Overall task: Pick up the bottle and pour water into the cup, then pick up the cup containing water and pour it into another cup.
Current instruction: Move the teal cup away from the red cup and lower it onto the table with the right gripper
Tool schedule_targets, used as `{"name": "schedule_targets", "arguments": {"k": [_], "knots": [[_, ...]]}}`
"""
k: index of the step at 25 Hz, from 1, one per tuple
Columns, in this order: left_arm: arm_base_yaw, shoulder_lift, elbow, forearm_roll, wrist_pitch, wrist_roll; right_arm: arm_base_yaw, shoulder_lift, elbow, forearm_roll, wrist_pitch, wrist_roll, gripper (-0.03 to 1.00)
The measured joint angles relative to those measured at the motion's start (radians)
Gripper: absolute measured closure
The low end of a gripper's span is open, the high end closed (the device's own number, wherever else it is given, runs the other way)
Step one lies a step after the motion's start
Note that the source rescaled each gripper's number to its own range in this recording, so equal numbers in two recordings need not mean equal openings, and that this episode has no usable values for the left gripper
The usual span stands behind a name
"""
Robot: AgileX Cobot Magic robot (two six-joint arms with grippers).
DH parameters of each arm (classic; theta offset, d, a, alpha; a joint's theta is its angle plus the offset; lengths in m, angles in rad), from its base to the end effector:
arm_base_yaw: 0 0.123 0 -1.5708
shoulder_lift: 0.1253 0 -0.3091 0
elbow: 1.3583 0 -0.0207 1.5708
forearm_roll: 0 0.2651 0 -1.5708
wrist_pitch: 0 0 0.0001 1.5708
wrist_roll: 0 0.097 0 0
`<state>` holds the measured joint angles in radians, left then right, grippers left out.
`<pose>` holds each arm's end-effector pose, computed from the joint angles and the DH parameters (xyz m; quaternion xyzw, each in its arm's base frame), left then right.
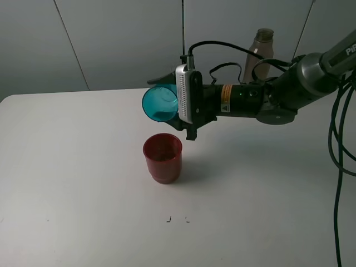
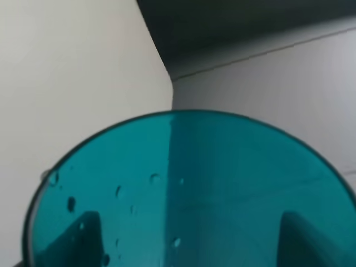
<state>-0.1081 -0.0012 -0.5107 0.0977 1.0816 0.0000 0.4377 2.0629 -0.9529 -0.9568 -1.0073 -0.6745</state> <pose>-0.0128 0.0098 0.2831 0.0435 0.8534 0.0207 0.5189 0.3358 0.2311 0.1398 -0.7146 0.3006 0.0305 0.6309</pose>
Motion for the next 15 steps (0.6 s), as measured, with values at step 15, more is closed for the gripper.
{"name": "schedule_targets", "arguments": {"k": [15], "knots": [[0.000,0.000,0.000,0.000,0.000,0.000,-0.076,-0.005,0.000,0.356,0.246,0.766,0.92]]}}
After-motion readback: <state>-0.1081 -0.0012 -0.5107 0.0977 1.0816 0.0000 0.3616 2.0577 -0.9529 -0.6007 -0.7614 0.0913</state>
